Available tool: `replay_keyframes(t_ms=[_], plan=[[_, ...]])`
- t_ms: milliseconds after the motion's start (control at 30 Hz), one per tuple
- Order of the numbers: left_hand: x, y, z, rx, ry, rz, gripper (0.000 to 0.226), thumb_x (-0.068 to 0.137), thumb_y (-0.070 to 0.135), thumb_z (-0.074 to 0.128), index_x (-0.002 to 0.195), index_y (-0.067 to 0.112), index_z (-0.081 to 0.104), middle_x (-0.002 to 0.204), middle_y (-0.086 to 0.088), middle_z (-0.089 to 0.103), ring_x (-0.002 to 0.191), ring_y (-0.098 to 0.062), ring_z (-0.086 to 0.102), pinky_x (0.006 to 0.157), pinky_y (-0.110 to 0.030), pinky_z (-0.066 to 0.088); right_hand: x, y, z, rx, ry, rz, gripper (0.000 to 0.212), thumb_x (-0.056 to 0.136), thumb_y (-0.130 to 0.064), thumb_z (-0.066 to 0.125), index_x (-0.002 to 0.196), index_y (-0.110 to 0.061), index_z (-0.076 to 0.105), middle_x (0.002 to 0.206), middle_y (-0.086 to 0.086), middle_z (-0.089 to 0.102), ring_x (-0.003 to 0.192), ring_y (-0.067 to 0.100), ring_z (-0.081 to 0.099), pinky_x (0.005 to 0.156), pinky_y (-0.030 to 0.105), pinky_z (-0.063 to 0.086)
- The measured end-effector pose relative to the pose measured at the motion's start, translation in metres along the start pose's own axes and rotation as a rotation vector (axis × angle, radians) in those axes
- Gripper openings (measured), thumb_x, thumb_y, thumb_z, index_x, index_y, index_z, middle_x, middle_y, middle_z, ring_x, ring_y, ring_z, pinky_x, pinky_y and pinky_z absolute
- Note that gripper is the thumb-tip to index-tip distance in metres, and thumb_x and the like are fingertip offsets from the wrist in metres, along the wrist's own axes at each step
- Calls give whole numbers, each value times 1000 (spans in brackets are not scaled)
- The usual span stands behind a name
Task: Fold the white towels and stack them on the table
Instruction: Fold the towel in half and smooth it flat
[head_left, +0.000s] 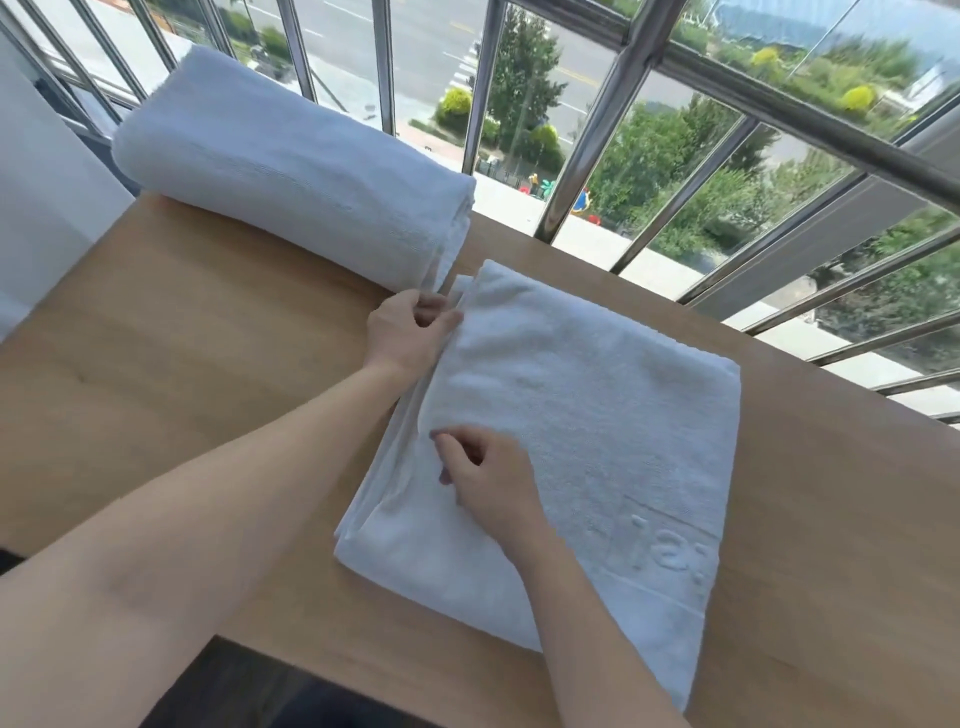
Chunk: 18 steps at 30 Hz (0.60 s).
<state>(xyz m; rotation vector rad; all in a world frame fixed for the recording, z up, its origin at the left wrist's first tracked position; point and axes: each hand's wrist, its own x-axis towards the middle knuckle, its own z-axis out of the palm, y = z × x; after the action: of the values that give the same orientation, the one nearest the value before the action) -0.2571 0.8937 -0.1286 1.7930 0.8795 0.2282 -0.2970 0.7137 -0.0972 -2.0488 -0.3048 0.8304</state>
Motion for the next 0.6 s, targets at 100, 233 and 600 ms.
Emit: replay_keyframes(t_ms=[100, 233, 600], plan=[[-34, -12, -14, 77, 5, 78, 19, 84, 42, 78, 89, 28, 65, 87, 11, 64, 75, 2, 59, 63, -8, 42, -2, 13, -34, -75, 250, -82, 23, 94, -23, 60, 89, -43, 68, 66, -14, 63, 66, 5, 61, 63, 16, 45], [-70, -20, -24, 215, -160, 26, 21, 84, 56, 73, 90, 38, 65, 83, 13, 62, 73, 0, 58, 60, -15, 39, -3, 43, -73, -385, 529, -133, 25, 92, -17, 65, 116, -22, 70, 106, -4, 65, 105, 19, 60, 97, 34, 44], [-77, -7, -36, 282, -196, 34, 21, 86, 51, 71, 85, 32, 64, 77, 12, 66, 73, -5, 63, 62, -28, 52, -15, 79, -78, -804, 452, -98, 60, 100, -54, 28, 158, -43, 17, 169, -4, 7, 155, 22, -3, 122, 46, -13]])
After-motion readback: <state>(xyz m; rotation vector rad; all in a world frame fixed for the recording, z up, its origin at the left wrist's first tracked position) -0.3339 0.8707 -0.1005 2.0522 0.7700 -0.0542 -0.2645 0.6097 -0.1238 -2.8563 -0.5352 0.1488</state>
